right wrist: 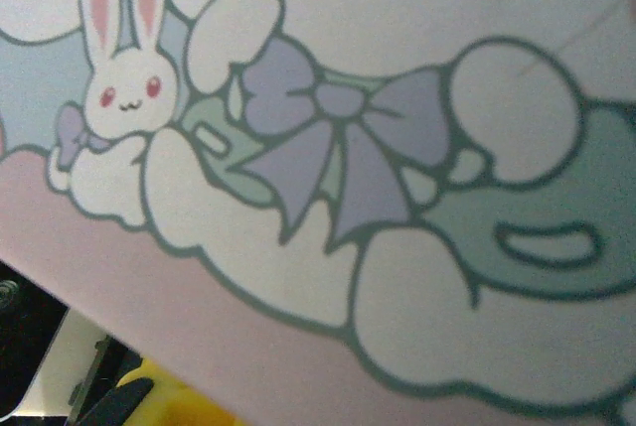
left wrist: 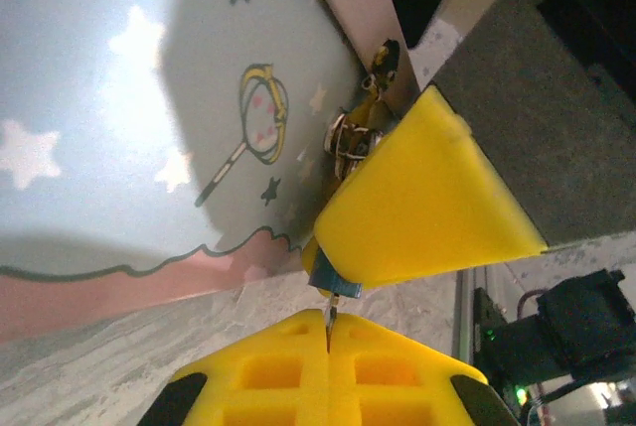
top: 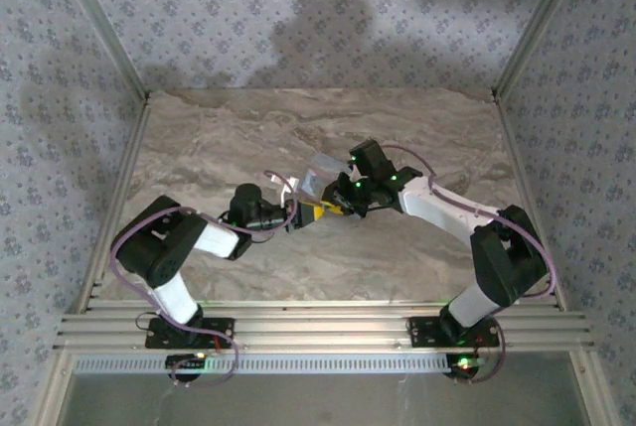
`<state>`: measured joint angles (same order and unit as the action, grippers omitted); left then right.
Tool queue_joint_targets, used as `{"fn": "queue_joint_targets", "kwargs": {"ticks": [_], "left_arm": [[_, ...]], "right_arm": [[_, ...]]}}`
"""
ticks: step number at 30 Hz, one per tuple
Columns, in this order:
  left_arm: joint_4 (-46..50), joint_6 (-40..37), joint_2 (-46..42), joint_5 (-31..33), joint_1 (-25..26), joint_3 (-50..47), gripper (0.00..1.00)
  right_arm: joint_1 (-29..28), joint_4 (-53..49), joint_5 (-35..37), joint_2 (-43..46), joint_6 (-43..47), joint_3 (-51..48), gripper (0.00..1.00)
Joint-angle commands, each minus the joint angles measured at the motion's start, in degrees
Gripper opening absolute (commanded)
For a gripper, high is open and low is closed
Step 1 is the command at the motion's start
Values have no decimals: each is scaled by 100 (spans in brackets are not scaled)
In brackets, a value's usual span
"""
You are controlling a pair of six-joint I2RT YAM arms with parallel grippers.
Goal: Unlock the padlock with the key
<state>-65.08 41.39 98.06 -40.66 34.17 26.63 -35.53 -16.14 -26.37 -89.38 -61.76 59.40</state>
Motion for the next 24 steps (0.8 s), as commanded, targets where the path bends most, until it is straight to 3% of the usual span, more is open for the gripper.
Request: {"fn": "queue_joint_targets", "kwargs": {"ticks": [1, 8, 11, 14, 24], "left_arm": [[-1567, 523, -4, -118, 188, 506, 0], [-1176, 277, -132, -104, 260, 456, 0], [-937, -105, -11, -67, 303, 241, 0], [-1141, -255, 310, 21, 305, -44, 0], [-1560, -672, 1392, 441, 441, -305, 0]], "right_arm": [[-296, 255, -211, -141, -159, -86, 0], [-301, 108, 31, -138, -82, -128, 1], [-306, -151, 377, -98, 62, -51, 23], [-370, -110, 666, -64, 12, -155, 37], [-813, 0, 1468, -57, -275, -363, 55]]}}
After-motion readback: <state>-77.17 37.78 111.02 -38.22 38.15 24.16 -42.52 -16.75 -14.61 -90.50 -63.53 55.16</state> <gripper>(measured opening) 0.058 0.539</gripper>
